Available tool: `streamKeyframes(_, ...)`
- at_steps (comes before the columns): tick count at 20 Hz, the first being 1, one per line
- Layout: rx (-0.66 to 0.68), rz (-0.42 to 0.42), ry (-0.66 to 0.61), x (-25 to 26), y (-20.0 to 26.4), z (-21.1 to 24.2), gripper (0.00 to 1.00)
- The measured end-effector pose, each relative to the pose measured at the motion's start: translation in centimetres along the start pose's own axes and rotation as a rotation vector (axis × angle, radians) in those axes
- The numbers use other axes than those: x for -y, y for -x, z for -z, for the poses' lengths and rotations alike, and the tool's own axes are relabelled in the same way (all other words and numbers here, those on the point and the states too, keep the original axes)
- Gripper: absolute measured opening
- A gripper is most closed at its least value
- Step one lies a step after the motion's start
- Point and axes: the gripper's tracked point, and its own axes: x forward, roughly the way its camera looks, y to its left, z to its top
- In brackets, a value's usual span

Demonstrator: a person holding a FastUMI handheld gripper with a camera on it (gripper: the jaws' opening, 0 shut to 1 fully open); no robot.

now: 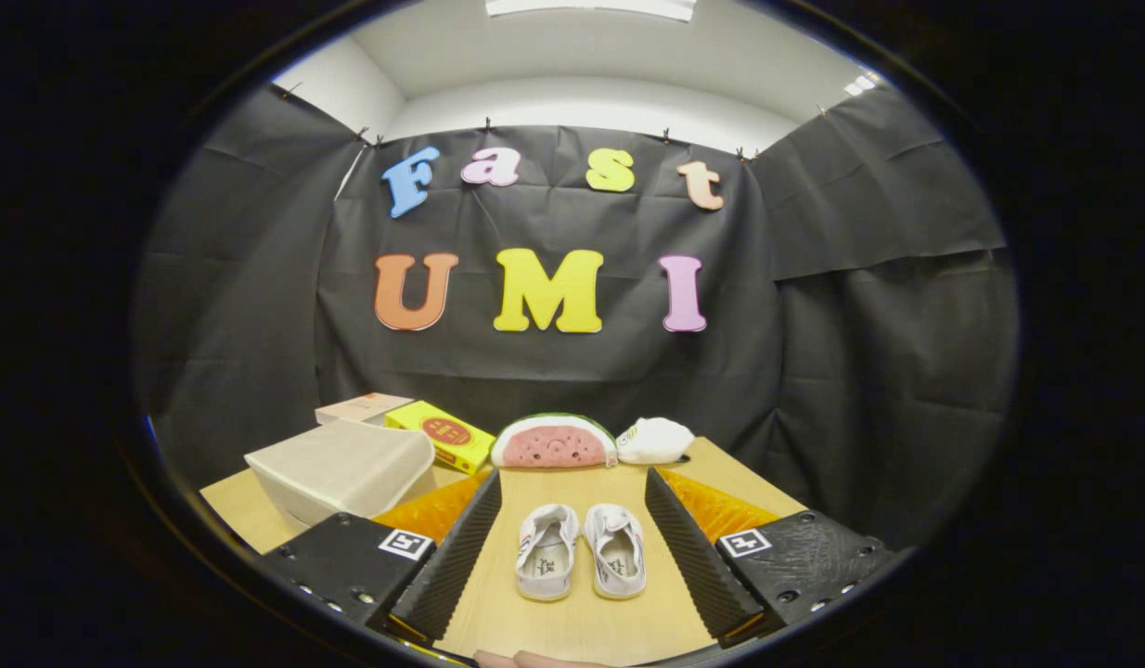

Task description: Open the storage box then place both shoes into the box .Put the left shoe in first, then the right shoe, with the right side of both shoes facing outward in a uniform manner.

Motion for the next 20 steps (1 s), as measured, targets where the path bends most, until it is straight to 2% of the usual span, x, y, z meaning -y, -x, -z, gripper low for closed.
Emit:
streamKeyframes(4, -0.029, -0.011, -0.023, 0.0, -1.2, 1.1, 0.96)
streamKeyframes(7, -0.081, -0.055, -0.041, -0.6, -2.9, 2.1, 0.96)
streamKeyframes(10, -0.172, -0.142, -0.089, -2.1, -5.2, 3.5, 0.96)
streamKeyframes(13, -0.304, -0.263, -0.158, -4.6, -8.0, 5.4, 0.95)
streamKeyframes(16, -0.439, -0.342, -0.192, -6.2, -10.9, 7.1, 0.95)
streamKeyframes(20, -0.579, -0.484, -0.316, -9.4, -14.3, 8.2, 0.95)
